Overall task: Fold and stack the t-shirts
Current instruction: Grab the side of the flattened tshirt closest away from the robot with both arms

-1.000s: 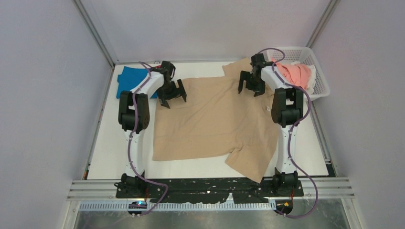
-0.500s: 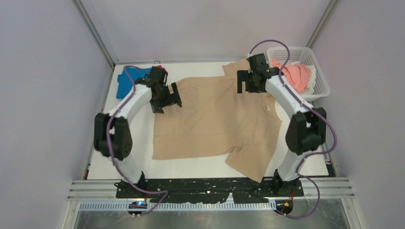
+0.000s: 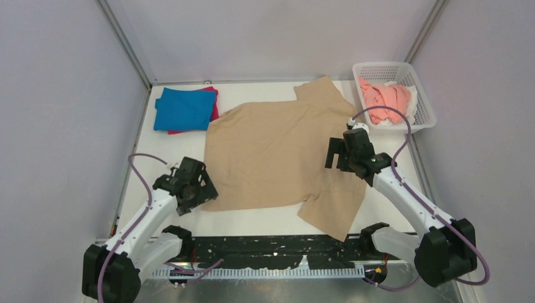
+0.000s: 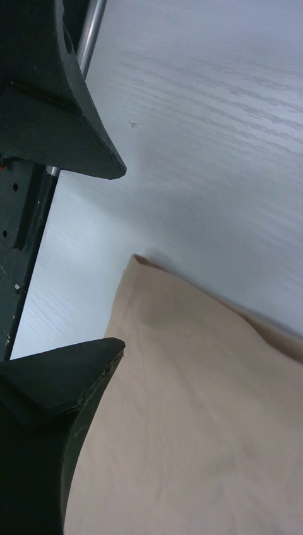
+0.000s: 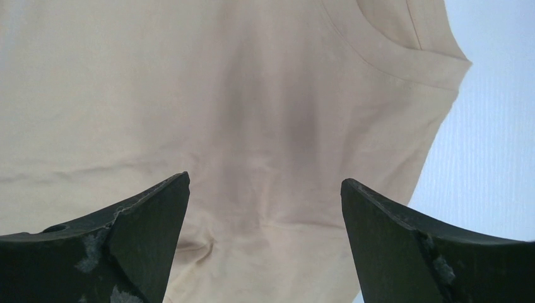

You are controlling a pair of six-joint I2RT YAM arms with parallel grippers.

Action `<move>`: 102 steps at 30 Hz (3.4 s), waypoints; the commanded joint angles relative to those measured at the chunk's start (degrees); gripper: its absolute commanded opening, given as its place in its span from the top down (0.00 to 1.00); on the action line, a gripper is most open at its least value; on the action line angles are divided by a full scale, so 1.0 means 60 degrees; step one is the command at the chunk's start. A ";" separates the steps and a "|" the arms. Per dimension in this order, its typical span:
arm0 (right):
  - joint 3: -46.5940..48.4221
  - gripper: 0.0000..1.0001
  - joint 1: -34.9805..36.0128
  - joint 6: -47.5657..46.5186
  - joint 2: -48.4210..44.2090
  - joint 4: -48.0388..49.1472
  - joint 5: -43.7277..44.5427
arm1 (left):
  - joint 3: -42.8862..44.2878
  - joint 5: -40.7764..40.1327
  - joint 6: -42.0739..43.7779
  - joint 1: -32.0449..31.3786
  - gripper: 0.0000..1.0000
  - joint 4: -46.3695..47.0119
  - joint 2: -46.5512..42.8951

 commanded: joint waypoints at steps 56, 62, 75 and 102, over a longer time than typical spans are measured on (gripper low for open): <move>-0.1842 0.76 0.5452 0.3737 0.1579 -0.3698 -0.1859 | -0.0593 -0.0991 -0.1242 0.0040 1.00 0.1361 0.0236; -0.0934 0.94 0.5461 0.2933 0.0885 -0.4765 -0.1644 | -0.0470 -0.1168 -0.1349 0.0044 1.00 0.0807 -0.0298; 0.0037 0.94 0.5864 0.2037 -0.0273 -0.7693 -0.3460 | -0.0524 -0.1207 -0.2027 0.0041 1.00 -0.1929 -0.1997; 0.2984 0.94 0.4310 0.1040 0.0886 -0.7663 -0.0546 | 0.0573 -0.0369 -0.1732 0.0041 1.00 -0.0087 -0.1770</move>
